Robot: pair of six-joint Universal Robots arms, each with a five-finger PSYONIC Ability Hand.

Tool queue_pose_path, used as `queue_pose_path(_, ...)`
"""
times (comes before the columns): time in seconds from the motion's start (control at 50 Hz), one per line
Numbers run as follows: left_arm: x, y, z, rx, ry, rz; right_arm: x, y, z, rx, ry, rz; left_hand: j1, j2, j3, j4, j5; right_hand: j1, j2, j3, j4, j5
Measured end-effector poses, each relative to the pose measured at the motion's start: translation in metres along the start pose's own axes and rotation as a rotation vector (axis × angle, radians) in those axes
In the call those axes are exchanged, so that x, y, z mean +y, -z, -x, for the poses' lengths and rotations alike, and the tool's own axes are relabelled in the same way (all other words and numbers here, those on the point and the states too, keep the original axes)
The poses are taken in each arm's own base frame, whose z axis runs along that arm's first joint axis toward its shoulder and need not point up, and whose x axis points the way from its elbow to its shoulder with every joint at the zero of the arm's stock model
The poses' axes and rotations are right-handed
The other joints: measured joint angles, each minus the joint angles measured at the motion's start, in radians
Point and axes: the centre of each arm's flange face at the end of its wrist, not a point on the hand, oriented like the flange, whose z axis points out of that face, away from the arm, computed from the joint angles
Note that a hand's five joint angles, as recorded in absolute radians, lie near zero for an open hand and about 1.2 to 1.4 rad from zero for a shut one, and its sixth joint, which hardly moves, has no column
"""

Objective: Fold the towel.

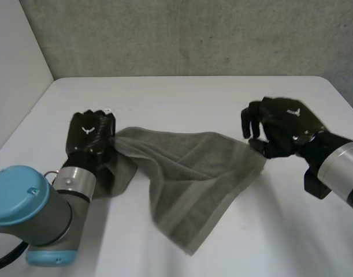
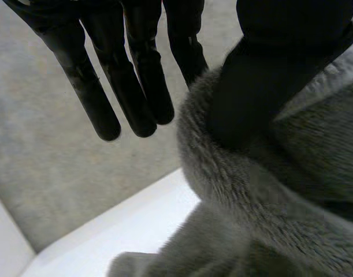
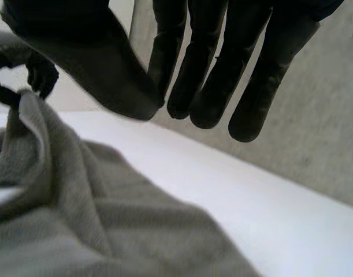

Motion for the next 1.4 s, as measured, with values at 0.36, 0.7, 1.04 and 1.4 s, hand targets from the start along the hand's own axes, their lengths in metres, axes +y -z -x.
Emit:
queue_pose_path(0.36, -0.013, 0.014, -0.006, 0.047, 0.004, -0.005, 0.068, -0.043, 0.052, -0.172, -0.227, 0.238, 0.132, 0.168, 0.168, 0.170, 0.146, -0.960, -0.939, -0.950, -0.933, -0.964)
queue_pose_path(0.7, -0.041, 0.031, -0.008, 0.061, 0.014, -0.081, 0.104, -0.087, 0.107, -0.139, -0.474, 0.291, 0.135, 0.169, 0.169, 0.170, 0.146, -0.959, -0.939, -0.950, -0.933, -0.964)
queue_pose_path(1.04, -0.050, 0.034, -0.010, 0.069, 0.017, -0.106, 0.113, -0.094, 0.141, -0.191, -0.462, 0.247, 0.135, 0.169, 0.169, 0.170, 0.146, -0.950, -0.938, -0.948, -0.932, -0.961)
queue_pose_path(1.4, -0.049, 0.038, -0.013, 0.079, 0.019, -0.103, 0.132, -0.102, 0.174, -0.230, -0.439, 0.257, 0.135, 0.169, 0.169, 0.171, 0.146, -0.943, -0.937, -0.948, -0.930, -0.953)
